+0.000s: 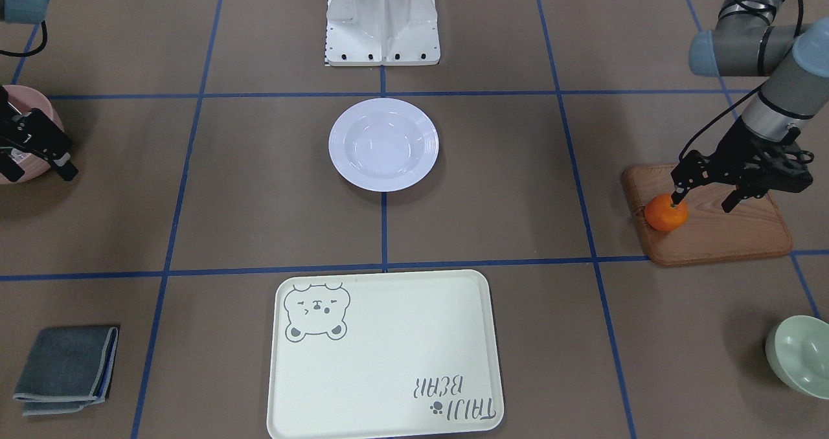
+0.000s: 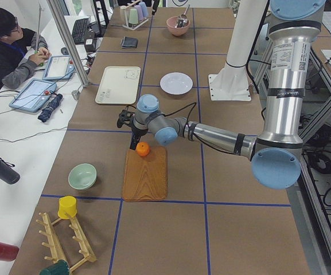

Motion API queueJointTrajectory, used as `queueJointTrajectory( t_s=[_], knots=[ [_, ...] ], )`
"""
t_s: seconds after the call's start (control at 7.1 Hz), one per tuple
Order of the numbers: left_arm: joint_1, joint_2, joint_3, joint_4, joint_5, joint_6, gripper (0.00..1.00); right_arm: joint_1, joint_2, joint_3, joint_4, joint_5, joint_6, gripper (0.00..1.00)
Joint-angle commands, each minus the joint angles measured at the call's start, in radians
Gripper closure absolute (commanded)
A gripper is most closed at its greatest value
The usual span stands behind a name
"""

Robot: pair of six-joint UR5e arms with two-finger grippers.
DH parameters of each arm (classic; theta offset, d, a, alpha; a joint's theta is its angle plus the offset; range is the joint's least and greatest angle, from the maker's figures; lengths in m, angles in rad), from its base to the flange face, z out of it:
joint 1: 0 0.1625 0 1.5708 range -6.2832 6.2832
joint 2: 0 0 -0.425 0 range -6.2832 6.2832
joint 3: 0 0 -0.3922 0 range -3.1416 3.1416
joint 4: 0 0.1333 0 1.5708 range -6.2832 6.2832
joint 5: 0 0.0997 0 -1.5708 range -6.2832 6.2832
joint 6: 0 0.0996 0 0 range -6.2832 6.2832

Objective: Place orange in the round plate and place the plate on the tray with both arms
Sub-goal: 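Lower the left gripper onto the orange on the wooden tray and grasp it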

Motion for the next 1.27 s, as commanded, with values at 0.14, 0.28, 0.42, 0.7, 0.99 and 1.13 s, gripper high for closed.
queueJointTrajectory(
  t_s=[0.14,0.28,0.42,0.7,0.99,1.13],
  knots=[
    [0.057,-0.039,0.076,-0.043,0.024,-0.006,0.01,-0.027,0.0,0.0,0.003,-0.03,0.017,0.0],
    [0.074,-0.053,0.107,-0.046,0.055,-0.006,0.01,-0.033,0.0,0.0,0.003,-0.031,0.017,0.0],
    [0.088,-0.059,0.135,-0.065,0.063,-0.004,0.01,-0.036,0.0,0.0,0.003,-0.033,0.016,0.0],
    [0.093,-0.056,0.161,-0.116,0.063,-0.006,0.42,-0.046,0.0,-0.001,0.003,-0.042,0.016,0.0],
    [0.091,-0.046,0.127,-0.118,0.052,-0.007,1.0,-0.049,0.001,-0.001,0.003,-0.044,0.016,0.0],
    [0.09,-0.046,0.077,-0.106,0.002,-0.007,1.0,-0.049,0.005,-0.001,0.003,-0.044,0.016,0.0]
  ],
)
